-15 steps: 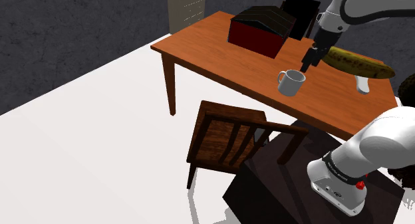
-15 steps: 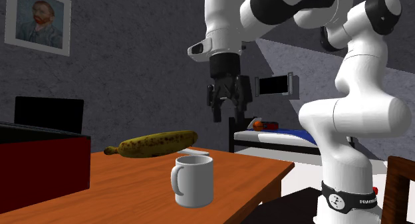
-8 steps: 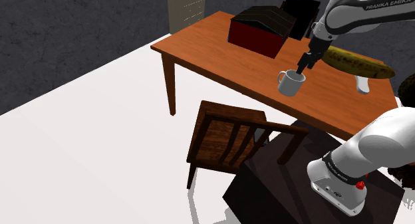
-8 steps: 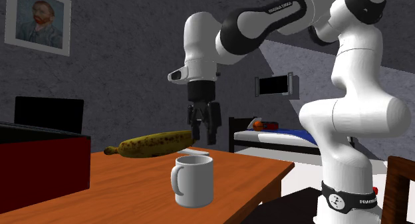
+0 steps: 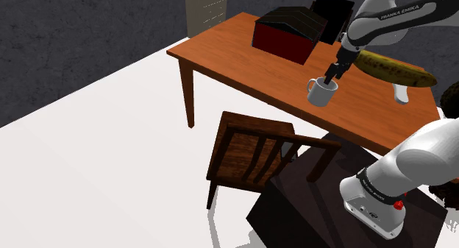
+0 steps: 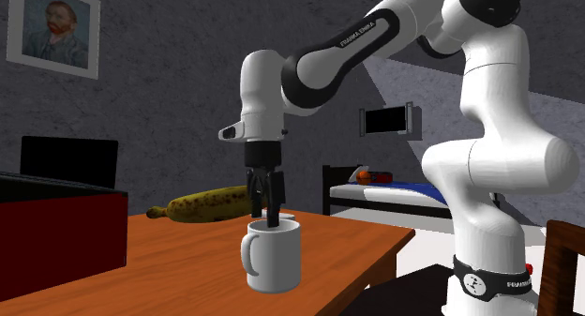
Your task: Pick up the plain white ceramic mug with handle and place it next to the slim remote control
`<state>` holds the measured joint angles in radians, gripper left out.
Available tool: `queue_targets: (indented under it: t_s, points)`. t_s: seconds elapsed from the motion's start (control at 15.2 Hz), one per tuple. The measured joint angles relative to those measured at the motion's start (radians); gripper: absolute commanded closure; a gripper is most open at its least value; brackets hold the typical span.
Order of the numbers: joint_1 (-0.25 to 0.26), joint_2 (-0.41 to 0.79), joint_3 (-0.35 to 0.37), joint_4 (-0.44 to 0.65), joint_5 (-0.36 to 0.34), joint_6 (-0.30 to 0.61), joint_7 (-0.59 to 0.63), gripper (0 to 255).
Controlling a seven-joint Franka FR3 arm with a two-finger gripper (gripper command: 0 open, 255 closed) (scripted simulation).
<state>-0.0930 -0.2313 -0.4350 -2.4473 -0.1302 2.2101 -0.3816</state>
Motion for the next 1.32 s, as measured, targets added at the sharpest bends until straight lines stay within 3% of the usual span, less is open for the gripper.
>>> queue_targets:
  t_s: [0.33, 0.73, 0.79, 1.32]
  points:
    - [0.003, 0.047, -0.012, -0.033, 0.014, 0.077, -0.015, 0]
    - [0.003, 0.052, -0.013, -0.037, 0.016, 0.087, -0.016, 0]
    - [0.003, 0.052, -0.013, -0.037, 0.016, 0.087, -0.016, 255]
    - [0.003, 0.052, -0.013, -0.036, 0.016, 0.087, -0.016, 255]
